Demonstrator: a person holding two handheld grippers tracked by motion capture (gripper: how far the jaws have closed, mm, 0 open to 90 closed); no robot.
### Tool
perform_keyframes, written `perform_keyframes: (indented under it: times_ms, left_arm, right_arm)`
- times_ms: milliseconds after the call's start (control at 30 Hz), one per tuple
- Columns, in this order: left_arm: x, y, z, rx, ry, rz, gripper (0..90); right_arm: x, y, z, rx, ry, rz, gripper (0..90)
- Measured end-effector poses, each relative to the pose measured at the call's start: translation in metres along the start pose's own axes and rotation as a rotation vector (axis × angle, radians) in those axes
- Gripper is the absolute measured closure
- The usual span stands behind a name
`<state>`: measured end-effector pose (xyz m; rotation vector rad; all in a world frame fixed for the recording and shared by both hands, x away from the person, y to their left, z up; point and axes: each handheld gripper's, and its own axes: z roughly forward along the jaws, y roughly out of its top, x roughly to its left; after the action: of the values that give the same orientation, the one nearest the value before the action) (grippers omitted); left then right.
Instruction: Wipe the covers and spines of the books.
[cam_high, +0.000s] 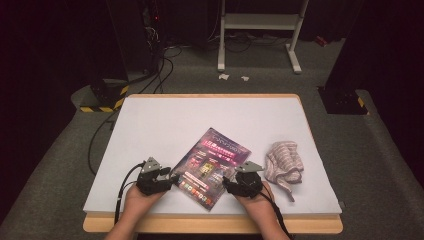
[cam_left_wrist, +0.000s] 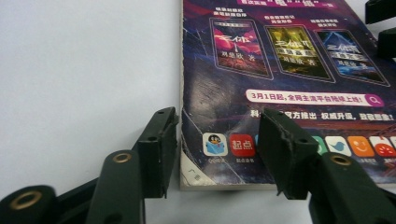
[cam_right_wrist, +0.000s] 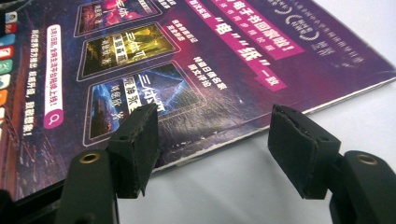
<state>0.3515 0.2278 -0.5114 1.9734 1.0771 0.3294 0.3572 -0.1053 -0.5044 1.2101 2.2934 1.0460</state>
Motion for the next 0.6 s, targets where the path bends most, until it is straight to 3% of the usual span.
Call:
perform_keyframes:
  times_ms: [367, 500, 600]
  left_arm:
    - [-0.002, 0.000, 0.001, 0.013, -0.007, -0.008, 49.2]
    - [-0.009, 0.000, 0.002, 0.019, -0.035, -0.004, 50.8]
    - [-0.019, 0.000, 0.005, 0.025, -0.067, 0.024, 51.8]
  right_arm:
    - [-0.007, 0.000, 0.002, 0.020, 0.035, 0.051, 30.7]
    - [-0.014, 0.000, 0.001, 0.022, 0.022, 0.071, 30.2]
    - [-0.023, -0.001, -0.001, 0.021, 0.002, 0.096, 30.3]
